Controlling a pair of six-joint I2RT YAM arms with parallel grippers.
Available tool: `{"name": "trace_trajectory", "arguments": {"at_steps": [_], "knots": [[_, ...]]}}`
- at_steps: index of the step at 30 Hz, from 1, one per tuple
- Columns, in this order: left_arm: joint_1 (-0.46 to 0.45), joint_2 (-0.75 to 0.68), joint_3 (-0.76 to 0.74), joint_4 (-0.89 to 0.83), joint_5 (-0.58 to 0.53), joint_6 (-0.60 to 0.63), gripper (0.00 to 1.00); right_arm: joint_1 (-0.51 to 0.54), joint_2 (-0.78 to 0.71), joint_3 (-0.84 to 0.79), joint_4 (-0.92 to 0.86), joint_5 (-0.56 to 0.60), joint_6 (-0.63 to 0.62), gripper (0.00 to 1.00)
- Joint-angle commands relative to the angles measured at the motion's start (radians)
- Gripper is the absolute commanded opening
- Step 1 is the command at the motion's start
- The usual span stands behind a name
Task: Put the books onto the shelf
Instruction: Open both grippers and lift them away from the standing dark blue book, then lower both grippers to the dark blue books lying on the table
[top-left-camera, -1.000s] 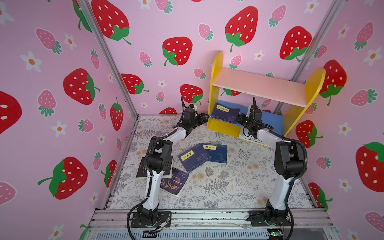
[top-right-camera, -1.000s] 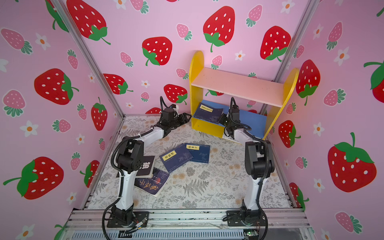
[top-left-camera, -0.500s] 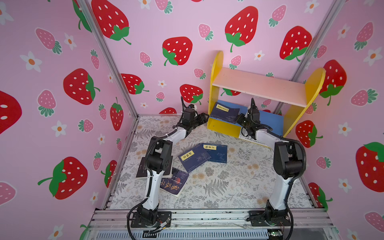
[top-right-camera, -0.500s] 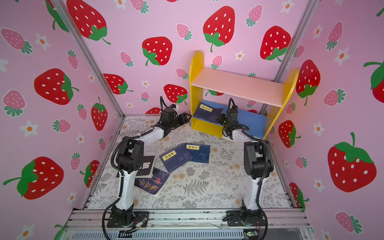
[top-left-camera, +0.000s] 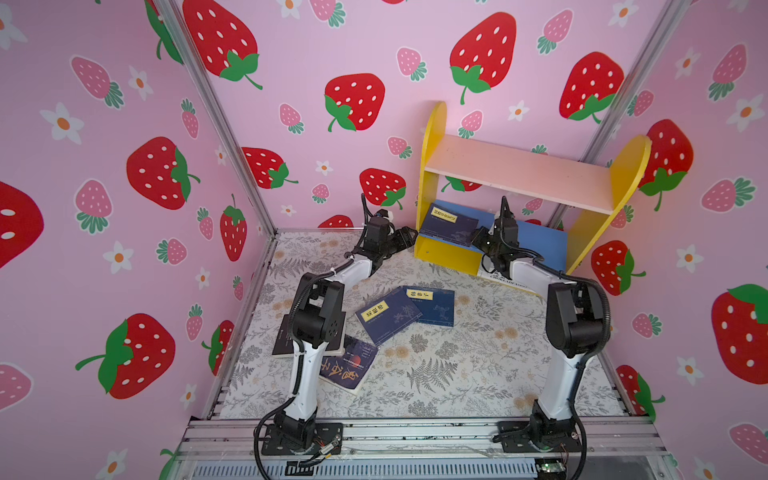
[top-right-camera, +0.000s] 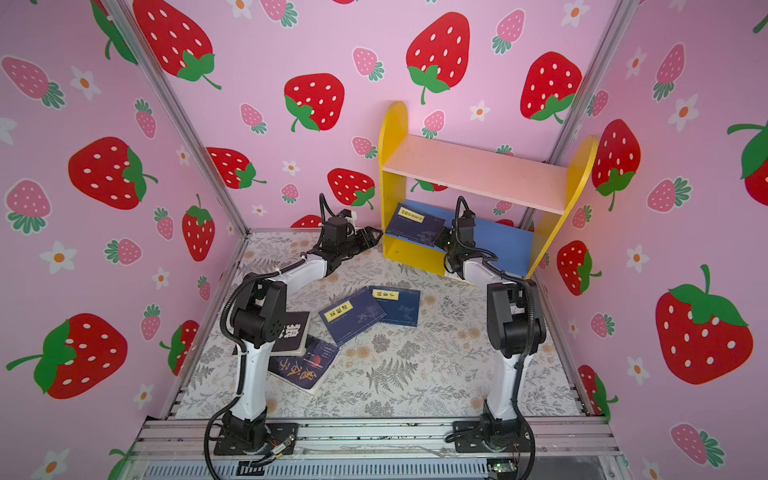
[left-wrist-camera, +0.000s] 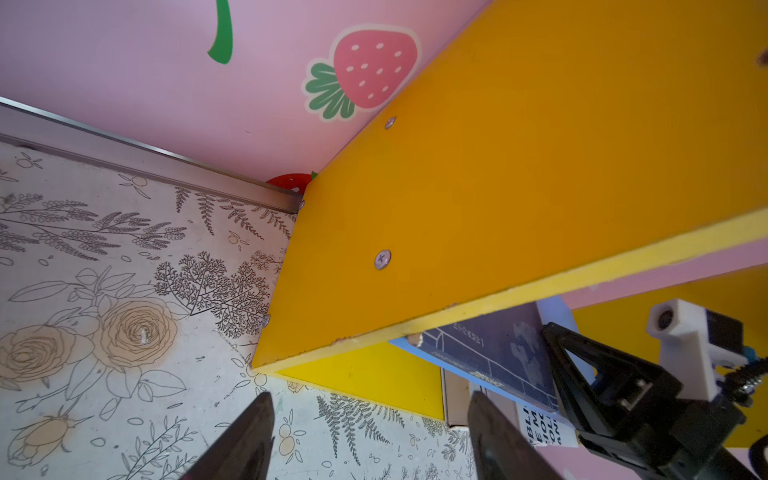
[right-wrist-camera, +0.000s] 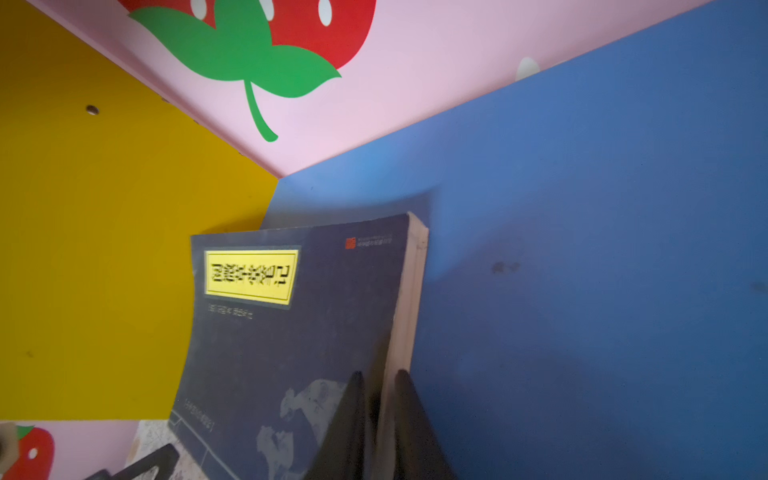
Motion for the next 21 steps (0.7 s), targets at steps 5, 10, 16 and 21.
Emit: {"name": "trace_trajectory", "arguments": {"at_steps": [5,10,16,21], "knots": [[0.005,-0.072,-0.029,0.028,0.0,-0.006,0.75,0.003,-0.02,0.017,-0.016,0.032,-0.044,0.51],[0.013,-0.131,-0.085,0.025,-0.001,-0.004,0.75,0.001,-0.076,0.017,-0.061,0.077,-0.099,0.69],[0.013,-0.304,-0.238,-0.036,-0.037,0.018,0.75,0.007,-0.25,-0.061,-0.11,0.082,-0.191,0.76],[0.01,-0.5,-0.453,-0.133,-0.103,0.01,0.76,0.042,-0.454,-0.224,-0.153,0.083,-0.223,0.77]]}}
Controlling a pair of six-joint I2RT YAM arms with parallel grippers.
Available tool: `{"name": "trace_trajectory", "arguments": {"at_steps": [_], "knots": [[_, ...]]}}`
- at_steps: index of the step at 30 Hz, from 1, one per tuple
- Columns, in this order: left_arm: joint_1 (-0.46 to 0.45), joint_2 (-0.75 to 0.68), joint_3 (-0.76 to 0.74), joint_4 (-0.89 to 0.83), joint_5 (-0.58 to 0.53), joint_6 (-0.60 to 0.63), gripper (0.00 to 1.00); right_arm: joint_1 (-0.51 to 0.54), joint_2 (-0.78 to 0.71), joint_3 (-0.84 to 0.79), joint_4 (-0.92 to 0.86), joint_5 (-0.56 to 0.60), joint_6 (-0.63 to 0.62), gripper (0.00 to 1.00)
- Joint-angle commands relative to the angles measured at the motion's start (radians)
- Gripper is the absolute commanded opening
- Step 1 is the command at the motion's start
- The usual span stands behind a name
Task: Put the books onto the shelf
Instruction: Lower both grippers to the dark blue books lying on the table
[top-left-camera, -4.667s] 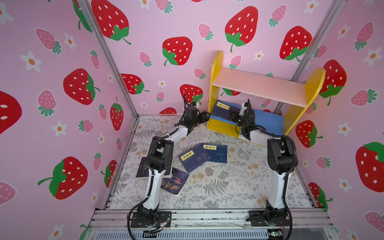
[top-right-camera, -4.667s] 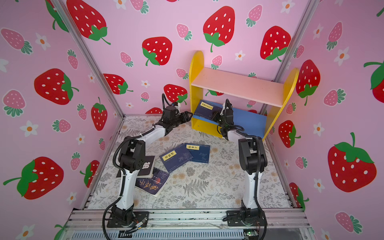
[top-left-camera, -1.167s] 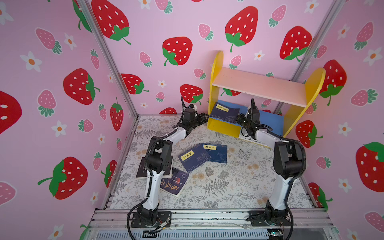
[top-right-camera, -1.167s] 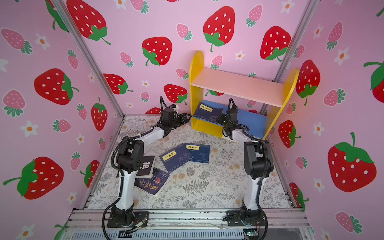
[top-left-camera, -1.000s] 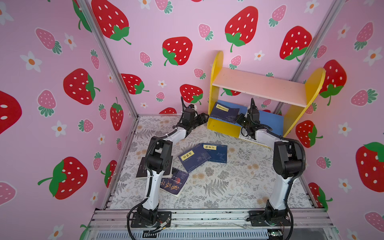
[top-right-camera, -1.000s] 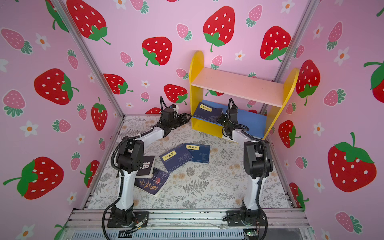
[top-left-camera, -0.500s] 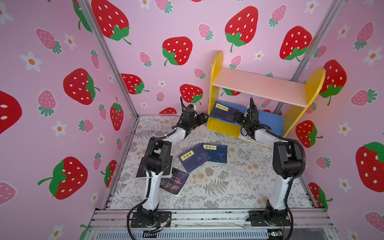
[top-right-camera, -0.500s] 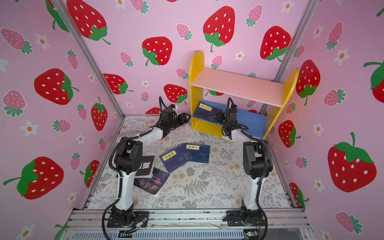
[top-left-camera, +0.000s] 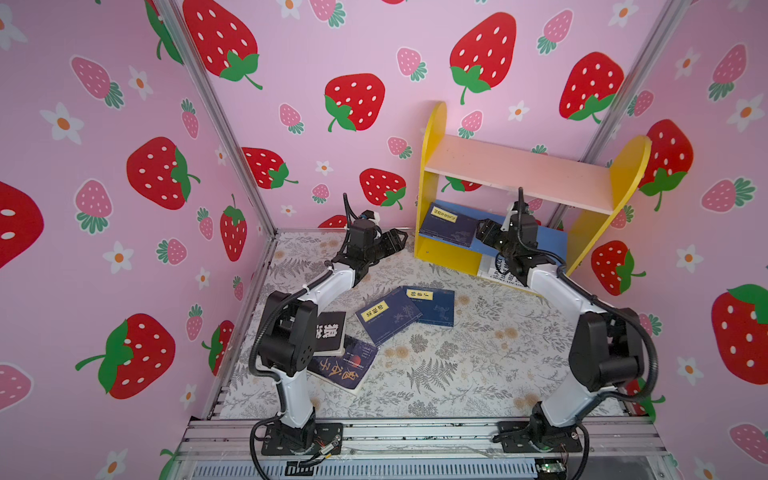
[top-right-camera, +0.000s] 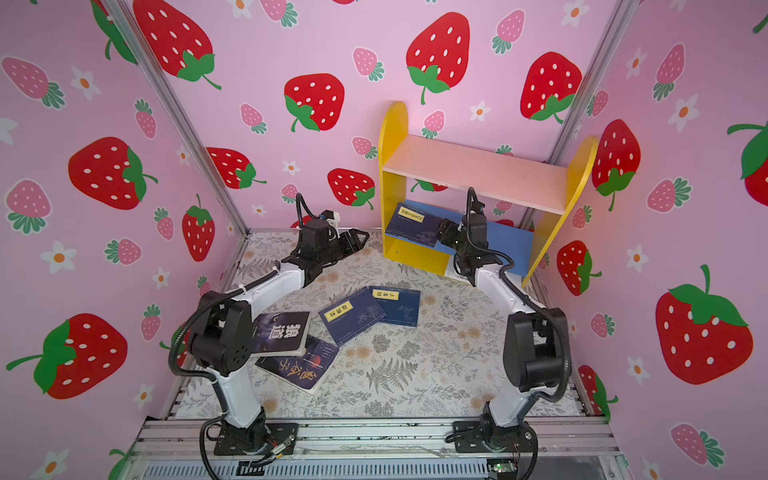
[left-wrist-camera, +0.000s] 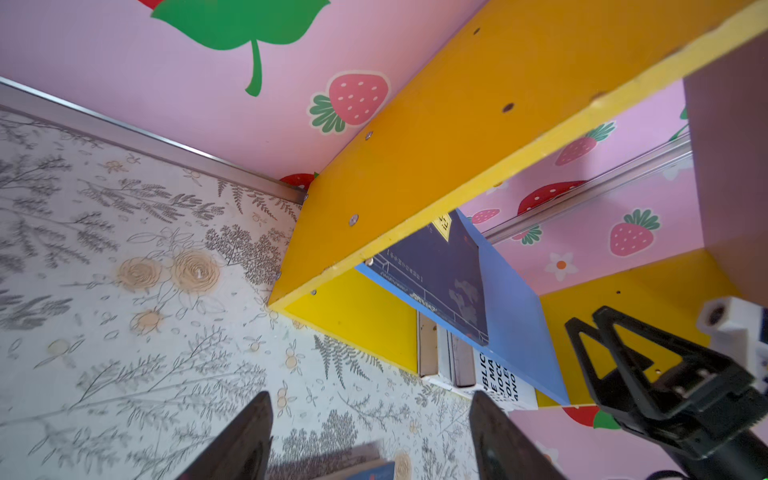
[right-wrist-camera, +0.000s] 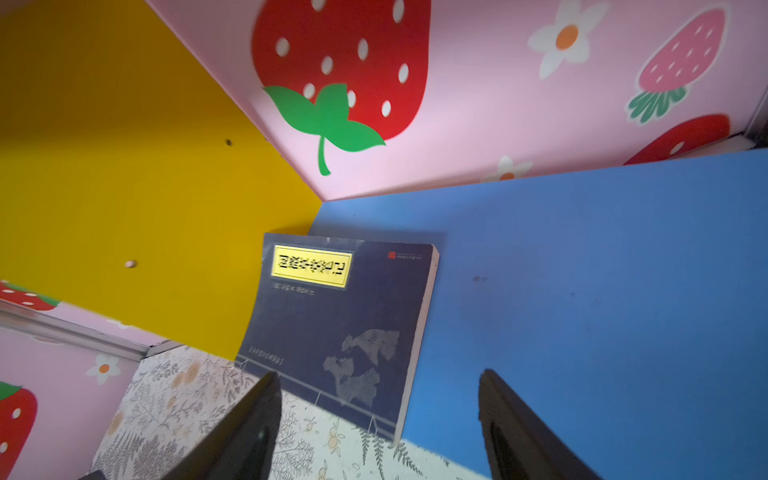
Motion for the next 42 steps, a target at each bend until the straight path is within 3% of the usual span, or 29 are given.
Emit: {"name": "trace_trajectory", "arguments": {"at_steps": [1,3,5,9,13,22,37,42], "knots": [[-0.004,-0.136,-0.141,-0.09,-0.069,-0.004,0.77,0.038,-0.127,-0.099,-0.056,0.02,-0.056,0.78],[-0.019,-0.225,-0.238,-0.131,-0.105,-0.002,0.77,0.07,-0.203,-0.172,-0.054,0.018,-0.056,0.8],[-0.036,-0.315,-0.314,-0.208,-0.186,-0.005,0.8,0.106,-0.263,-0.244,-0.04,0.012,-0.053,0.99],[-0.06,-0.449,-0.432,-0.304,-0.21,-0.025,0.88,0.19,-0.317,-0.337,-0.013,0.003,-0.04,1.0],[-0.089,-0.517,-0.517,-0.399,-0.258,-0.04,0.89,0.289,-0.301,-0.378,0.031,-0.042,-0.034,1.0],[-0.093,-0.505,-0.671,-0.299,-0.229,-0.102,0.88,0.493,-0.07,-0.389,0.126,-0.032,0.006,1.0],[-0.079,-0.371,-0.714,-0.096,-0.251,-0.208,0.85,0.534,0.289,-0.237,0.153,-0.018,0.059,0.79],[-0.072,-0.31,-0.694,-0.012,-0.193,-0.229,0.73,0.533,0.326,-0.231,0.143,-0.019,0.04,0.6]]}}
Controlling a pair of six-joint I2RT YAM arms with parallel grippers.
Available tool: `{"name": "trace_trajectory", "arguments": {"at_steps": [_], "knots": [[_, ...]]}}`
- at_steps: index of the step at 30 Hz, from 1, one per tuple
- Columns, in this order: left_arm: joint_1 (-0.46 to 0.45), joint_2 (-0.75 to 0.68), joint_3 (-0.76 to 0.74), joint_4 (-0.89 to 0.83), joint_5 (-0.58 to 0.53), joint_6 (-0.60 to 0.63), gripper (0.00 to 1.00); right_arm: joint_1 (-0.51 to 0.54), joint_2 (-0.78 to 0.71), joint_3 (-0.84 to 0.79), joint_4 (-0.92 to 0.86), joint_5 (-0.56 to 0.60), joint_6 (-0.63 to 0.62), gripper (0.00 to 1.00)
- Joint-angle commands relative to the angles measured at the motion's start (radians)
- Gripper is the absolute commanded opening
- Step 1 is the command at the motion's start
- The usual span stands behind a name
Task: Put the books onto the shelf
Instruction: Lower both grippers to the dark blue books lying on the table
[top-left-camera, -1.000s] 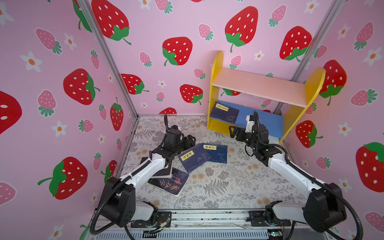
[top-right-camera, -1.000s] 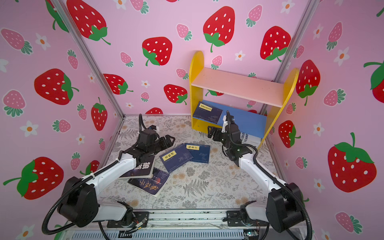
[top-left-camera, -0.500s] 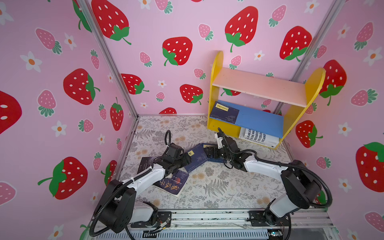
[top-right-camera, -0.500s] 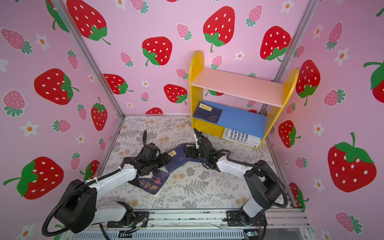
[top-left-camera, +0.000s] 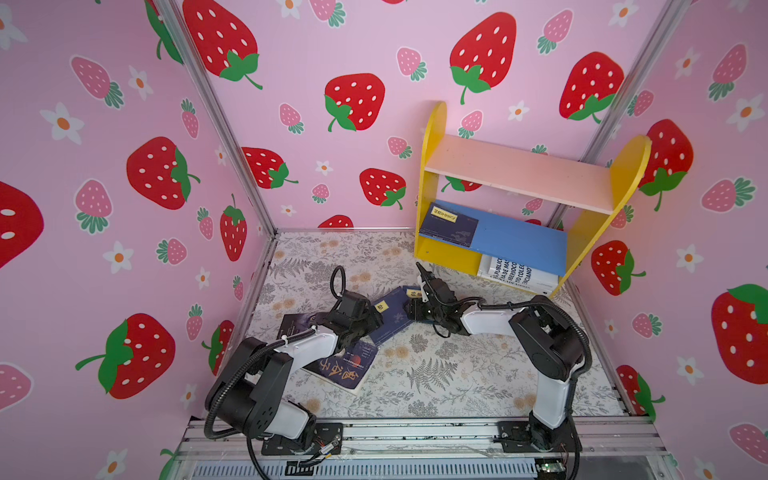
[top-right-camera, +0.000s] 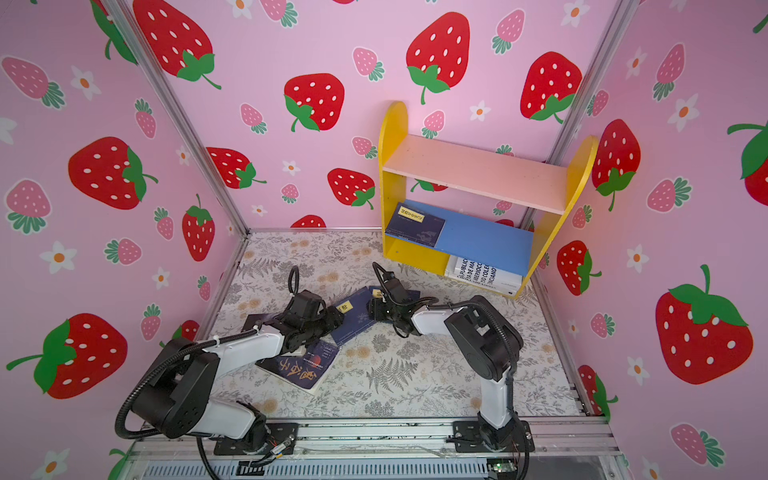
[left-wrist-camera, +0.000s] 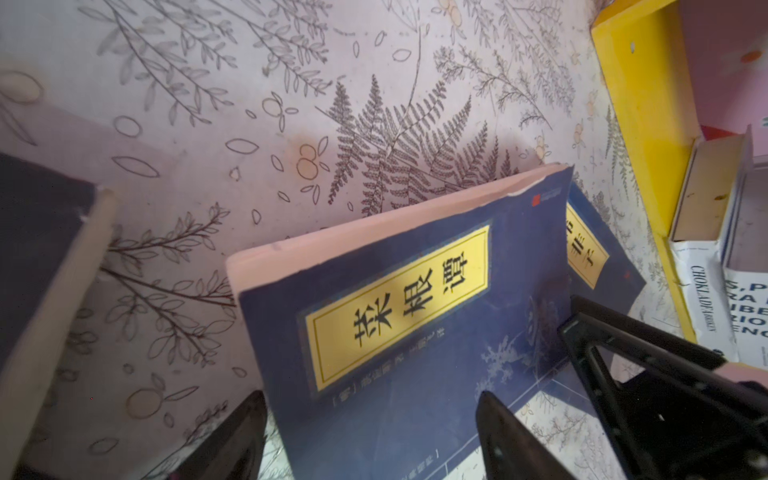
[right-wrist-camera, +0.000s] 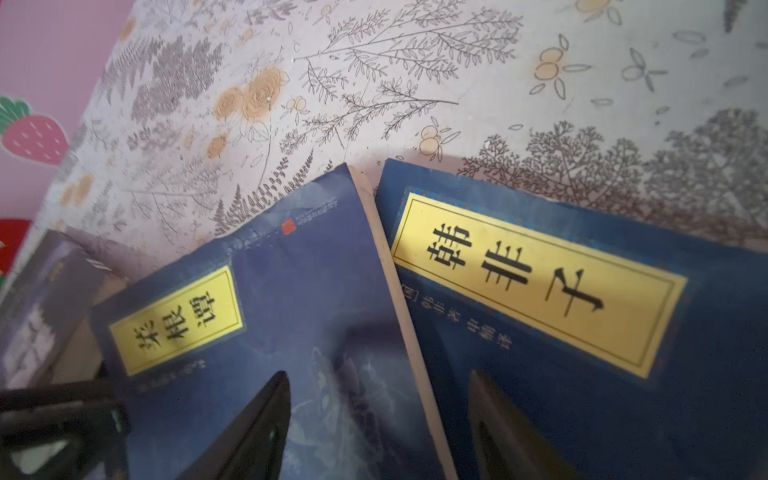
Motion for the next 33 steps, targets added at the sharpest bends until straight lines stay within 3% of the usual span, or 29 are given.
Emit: {"name": "trace_trajectory", "arguments": {"at_steps": [1,5,11,16,17,20,23,33], "knots": [[0.006,0.022,0.035,0.097,0.036,-0.031,0.7,0.006,0.031,0.018,0.005,-0.006,-0.015,0.56],[0.006,-0.01,0.009,0.193,0.052,-0.035,0.6,0.006,0.066,0.016,0.017,-0.039,-0.027,0.45],[0.005,-0.08,-0.04,0.338,0.081,-0.048,0.49,-0.002,0.116,0.025,0.021,-0.121,-0.069,0.43],[-0.004,-0.114,-0.008,0.275,0.111,-0.067,0.46,-0.02,0.121,0.024,0.02,-0.157,-0.08,0.43],[-0.006,-0.121,0.0,0.251,0.113,-0.064,0.47,-0.026,0.117,0.021,0.023,-0.162,-0.078,0.43],[-0.007,-0.15,0.025,0.156,0.108,-0.047,0.67,-0.04,0.112,0.009,0.032,-0.173,-0.075,0.43],[-0.007,-0.192,0.037,0.109,0.107,-0.028,0.74,-0.053,0.115,0.001,0.046,-0.183,-0.064,0.43],[-0.007,-0.245,0.058,0.208,0.219,-0.038,0.8,-0.067,0.143,-0.005,0.09,-0.241,-0.034,0.42]]}}
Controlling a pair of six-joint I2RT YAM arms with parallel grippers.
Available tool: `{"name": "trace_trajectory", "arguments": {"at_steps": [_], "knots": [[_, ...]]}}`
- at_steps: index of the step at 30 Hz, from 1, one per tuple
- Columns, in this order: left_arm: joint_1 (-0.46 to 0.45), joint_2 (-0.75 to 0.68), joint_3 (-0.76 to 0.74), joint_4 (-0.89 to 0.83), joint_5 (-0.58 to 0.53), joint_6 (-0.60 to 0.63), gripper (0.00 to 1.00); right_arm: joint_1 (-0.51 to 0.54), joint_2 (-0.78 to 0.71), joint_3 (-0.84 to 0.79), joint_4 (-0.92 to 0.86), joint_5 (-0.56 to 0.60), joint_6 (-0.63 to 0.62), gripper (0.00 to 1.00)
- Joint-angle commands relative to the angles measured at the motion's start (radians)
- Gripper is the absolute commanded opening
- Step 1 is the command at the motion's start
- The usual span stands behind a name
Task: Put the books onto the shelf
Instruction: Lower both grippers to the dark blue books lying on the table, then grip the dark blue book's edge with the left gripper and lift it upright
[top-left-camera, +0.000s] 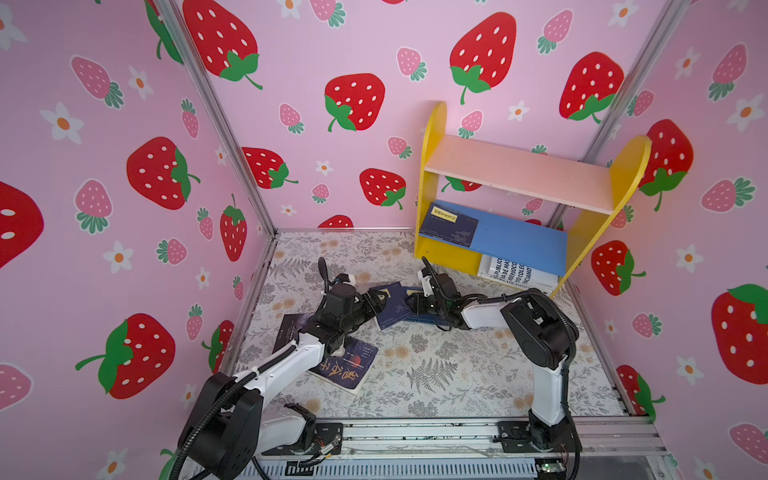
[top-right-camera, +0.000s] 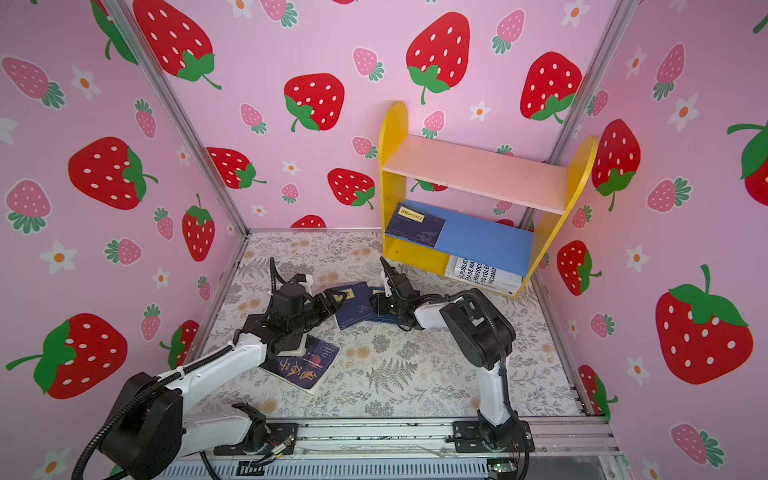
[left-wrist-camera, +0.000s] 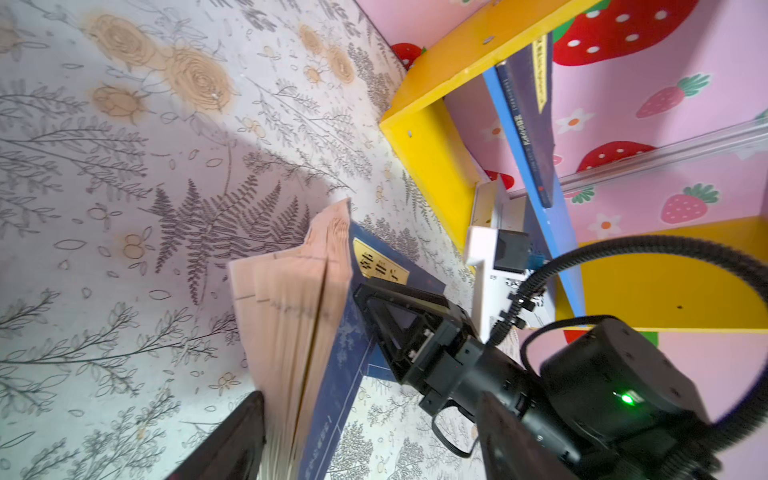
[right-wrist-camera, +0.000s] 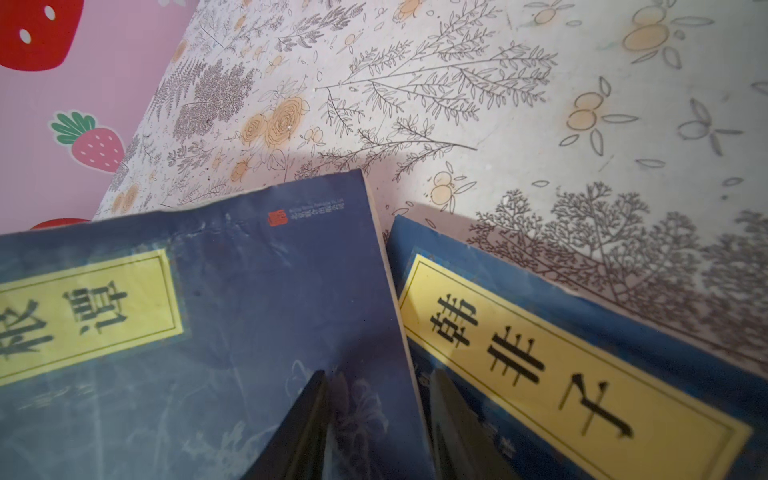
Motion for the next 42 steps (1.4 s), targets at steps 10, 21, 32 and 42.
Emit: {"name": "trace_trajectory", "arguments": {"at_steps": [10,21,32,42], "knots": [[-0.011,-0.017,0.105,-0.035,0.034,0.015,0.61,-0.006,0.054,-0.06,-0.017,-0.079,0.029,0.41],[-0.012,0.035,0.125,-0.068,0.012,0.027,0.38,-0.014,0.063,-0.075,0.015,-0.102,0.049,0.39],[-0.012,0.053,0.157,-0.16,-0.016,0.036,0.0,-0.065,-0.051,-0.101,0.01,-0.109,0.024,0.51],[0.01,-0.031,0.391,-0.402,0.141,0.212,0.0,-0.275,-0.414,-0.207,0.007,-0.322,0.066,0.88]]}}
